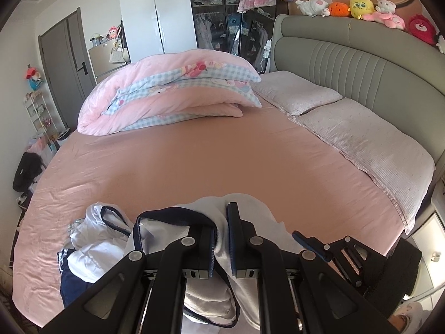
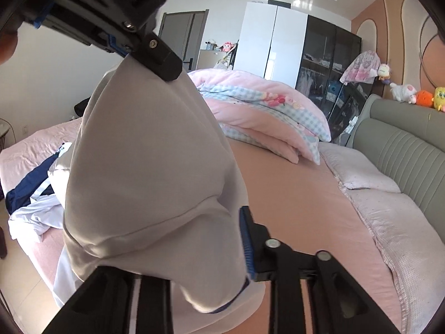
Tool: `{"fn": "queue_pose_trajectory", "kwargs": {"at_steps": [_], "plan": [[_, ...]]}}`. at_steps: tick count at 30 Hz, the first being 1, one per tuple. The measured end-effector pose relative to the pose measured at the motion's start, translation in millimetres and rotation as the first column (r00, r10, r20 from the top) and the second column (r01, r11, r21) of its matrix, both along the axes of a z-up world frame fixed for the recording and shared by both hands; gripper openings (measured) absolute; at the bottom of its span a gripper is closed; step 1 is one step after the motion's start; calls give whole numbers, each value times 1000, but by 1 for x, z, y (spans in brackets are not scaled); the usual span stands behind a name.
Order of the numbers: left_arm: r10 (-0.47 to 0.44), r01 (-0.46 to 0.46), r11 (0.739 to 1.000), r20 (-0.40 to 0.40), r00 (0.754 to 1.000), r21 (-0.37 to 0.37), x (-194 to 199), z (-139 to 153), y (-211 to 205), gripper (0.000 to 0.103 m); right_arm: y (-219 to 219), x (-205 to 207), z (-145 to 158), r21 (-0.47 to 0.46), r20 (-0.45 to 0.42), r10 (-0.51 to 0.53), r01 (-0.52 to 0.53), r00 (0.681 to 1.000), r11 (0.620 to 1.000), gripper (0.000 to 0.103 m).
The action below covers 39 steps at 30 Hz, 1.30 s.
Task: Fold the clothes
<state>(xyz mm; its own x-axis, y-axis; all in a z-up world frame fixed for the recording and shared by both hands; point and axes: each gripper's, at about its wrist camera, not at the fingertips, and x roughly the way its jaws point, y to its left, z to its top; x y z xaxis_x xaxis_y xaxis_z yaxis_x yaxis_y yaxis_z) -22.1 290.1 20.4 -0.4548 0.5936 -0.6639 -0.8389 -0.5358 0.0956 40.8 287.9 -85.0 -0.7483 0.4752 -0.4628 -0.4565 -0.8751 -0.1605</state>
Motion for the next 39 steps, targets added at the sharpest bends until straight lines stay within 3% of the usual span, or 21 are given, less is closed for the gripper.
{"fn": "queue_pose_trajectory", "kwargs": {"at_steps": [1,5,10,20,27,28,30,32,35,39], "plan": [[2,-2,1000,1,1000,-4,-1,-2,0,8,4,1,1,-31,-4,1,-1,1000,1000,8],[11,-11,1000,-6,1000,-22,-2,-8,-1,8,24,8,6,-154,-41,-7,1,999,988,7],[-20,20,998,8,1000,-61,-4,-18,2,8,49,15,16,-225,-72,-59,41,996,973,7],[-46,54,994,81,996,-91,-10,-40,9,8,75,20,25,-247,-67,-92,73,994,966,7],[-26,30,998,88,996,-48,-17,-39,6,8,84,18,22,-322,-62,-84,60,995,945,8],[-20,23,999,88,996,-41,-19,-37,5,8,88,17,21,-356,-54,-77,53,996,933,10],[-8,10,1000,88,996,-25,-21,-34,3,8,94,18,13,-411,-35,-85,63,996,909,28],[3,-2,1000,89,996,-9,-23,-31,0,8,99,21,4,-445,-15,-90,74,996,893,70],[18,-19,1000,89,996,12,-26,-27,-4,8,103,31,-14,-482,18,-83,81,996,873,73],[20,-21,1000,82,996,17,-26,-25,-7,8,107,42,-50,-591,78,-61,95,995,801,73]]}}
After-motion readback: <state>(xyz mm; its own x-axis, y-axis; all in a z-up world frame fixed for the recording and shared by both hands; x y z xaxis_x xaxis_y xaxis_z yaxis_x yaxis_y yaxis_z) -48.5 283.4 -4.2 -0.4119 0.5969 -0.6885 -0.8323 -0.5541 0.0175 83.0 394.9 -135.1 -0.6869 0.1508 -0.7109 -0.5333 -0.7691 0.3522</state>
